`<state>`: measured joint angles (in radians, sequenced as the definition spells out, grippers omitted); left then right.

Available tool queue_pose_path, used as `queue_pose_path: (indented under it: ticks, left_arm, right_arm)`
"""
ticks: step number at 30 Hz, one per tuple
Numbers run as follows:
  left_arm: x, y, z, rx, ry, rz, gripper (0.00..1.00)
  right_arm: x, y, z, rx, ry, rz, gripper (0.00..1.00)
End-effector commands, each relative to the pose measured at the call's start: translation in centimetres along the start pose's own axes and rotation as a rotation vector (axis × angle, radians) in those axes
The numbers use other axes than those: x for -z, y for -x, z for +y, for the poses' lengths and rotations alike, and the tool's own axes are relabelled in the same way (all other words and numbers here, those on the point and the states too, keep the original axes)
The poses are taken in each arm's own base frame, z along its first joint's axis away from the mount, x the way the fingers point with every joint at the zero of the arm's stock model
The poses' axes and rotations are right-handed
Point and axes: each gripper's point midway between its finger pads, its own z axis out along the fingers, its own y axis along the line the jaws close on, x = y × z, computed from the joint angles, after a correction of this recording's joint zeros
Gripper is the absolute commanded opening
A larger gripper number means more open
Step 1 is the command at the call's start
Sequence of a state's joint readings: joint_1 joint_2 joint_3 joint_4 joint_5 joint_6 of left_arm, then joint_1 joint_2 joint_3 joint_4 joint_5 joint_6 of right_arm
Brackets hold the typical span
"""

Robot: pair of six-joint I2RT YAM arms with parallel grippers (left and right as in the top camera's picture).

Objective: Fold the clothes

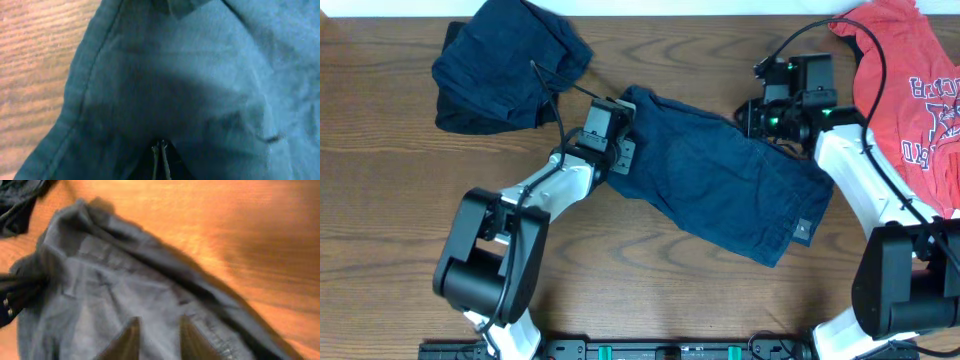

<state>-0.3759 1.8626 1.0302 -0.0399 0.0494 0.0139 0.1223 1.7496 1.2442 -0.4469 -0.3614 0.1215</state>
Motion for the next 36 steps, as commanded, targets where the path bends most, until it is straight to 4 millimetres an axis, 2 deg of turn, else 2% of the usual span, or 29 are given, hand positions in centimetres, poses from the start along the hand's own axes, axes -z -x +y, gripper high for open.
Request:
queue_pose_path:
  ticks: [1, 8, 11, 14, 22, 27, 32, 36]
  left_arm:
    - [3.8, 3.2, -0.4, 0.028, -0.016, -0.076, 0.07]
    - [9.0, 4.2, -0.4, 0.030, -0.016, -0.076, 0.17]
    - [10.0, 4.1, -0.4, 0.030, -0.016, -0.073, 0.22]
    - [10.0, 4.0, 0.1, 0.048, -0.008, -0.069, 0.25]
    - [9.8, 3.0, 3.3, 0.118, 0.036, -0.031, 0.27]
    - [9.8, 1.4, 3.0, 0.128, 0.014, 0.036, 0.29]
    - [9.9, 1.1, 3.0, 0.132, 0.015, 0.050, 0.31]
    - [9.9, 1.0, 3.0, 0.140, 0.015, 0.054, 0.39]
  right_arm:
    - [0.6, -0.9, 1.0, -0.008, 0.028, 0.040, 0.42]
    - [4.8, -5.1, 0.3, -0.077, -0.072, 0.189, 0.62]
    - [6.7, -7.1, -0.5, -0.089, -0.159, 0.260, 0.71]
    - [7.6, -9.0, -1.0, -0.095, -0.214, 0.333, 0.74]
    - [6.7, -11.1, -0.4, -0.103, -0.237, 0.422, 0.75]
    - [6.3, -13.2, -0.6, -0.140, -0.251, 0.486, 0.76]
    - [5.8, -15.3, -1.3, -0.183, -0.275, 0.524, 0.76]
    - [5.2, -17.2, -2.2, -0.203, -0.304, 0.548, 0.77]
